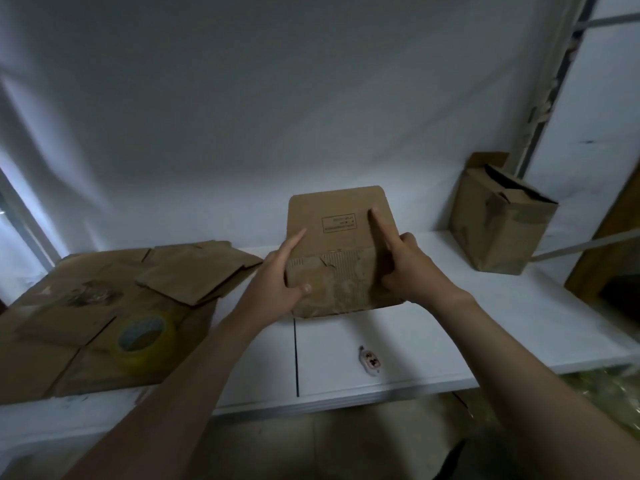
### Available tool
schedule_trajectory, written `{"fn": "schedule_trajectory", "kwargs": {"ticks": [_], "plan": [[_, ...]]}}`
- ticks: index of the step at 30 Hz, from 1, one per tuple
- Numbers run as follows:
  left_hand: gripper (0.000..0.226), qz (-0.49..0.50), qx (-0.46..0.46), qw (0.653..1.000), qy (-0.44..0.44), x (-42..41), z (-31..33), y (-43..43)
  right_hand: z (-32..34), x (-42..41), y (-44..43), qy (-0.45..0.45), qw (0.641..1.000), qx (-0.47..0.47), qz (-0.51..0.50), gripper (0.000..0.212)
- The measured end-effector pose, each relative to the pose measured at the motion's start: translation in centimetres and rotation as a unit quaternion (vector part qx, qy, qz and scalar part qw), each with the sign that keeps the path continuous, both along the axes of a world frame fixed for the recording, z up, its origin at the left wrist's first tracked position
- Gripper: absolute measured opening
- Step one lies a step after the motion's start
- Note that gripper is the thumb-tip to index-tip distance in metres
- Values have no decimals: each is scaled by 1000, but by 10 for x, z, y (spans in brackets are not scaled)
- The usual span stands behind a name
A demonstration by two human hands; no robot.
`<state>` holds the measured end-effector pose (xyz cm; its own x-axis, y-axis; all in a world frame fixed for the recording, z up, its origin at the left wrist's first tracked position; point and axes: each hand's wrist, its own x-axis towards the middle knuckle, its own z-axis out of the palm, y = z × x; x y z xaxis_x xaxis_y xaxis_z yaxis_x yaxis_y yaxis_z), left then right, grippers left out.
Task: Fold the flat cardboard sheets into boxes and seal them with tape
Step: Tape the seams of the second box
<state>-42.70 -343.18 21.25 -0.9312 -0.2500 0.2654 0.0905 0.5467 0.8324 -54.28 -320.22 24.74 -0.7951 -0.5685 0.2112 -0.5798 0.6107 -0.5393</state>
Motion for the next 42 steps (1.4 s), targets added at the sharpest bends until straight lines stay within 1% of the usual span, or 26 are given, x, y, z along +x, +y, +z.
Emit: {"fn": "schedule_trajectory", "kwargs": {"ticks": [3,7,9,13,15,18,21,23,25,27,30,33,35,39,42], "plan": [[100,-45,4,999,-3,-47,-6,28,-12,-28,32,10,998,-9,-67,109],[101,-82,-7,996,-19,-105,-12,72,-25,-60,75,-1,986,-76,-146,98],[98,-88,-29,995,-32,-129,-19,91,-33,-77,93,-7,981,-90,-171,94],[94,-92,-77,991,-53,-166,-37,116,-60,-111,118,-20,982,-51,-182,103],[92,-101,-82,989,-76,-182,-47,125,-73,-128,127,-44,980,-39,-189,102],[88,-122,-80,983,-112,-206,-63,137,-89,-154,135,-76,975,-21,-210,91],[88,-129,-79,979,-136,-227,-71,147,-96,-175,134,-76,967,49,-240,75],[89,-132,-68,978,-150,-239,-73,152,-96,-186,135,-88,963,69,-246,72],[88,-124,-68,978,-154,-247,-70,154,-93,-190,138,-106,962,67,-242,72],[87,-121,-85,976,-157,-250,-64,151,-87,-191,139,-120,961,72,-238,74],[90,-124,-145,968,-165,-240,-52,140,-73,-183,132,-121,959,117,-228,85],[96,-110,-228,950,-186,-218,-38,120,-54,-164,117,-105,956,157,-224,83],[92,-79,-273,939,-195,-195,-26,102,-42,-148,105,-89,954,186,-217,83],[86,-11,-302,937,-175,-140,-2,58,-21,-114,66,-62,966,187,-165,73],[85,35,-293,941,-166,-95,7,15,-14,-88,23,-49,973,181,-132,78]]}}
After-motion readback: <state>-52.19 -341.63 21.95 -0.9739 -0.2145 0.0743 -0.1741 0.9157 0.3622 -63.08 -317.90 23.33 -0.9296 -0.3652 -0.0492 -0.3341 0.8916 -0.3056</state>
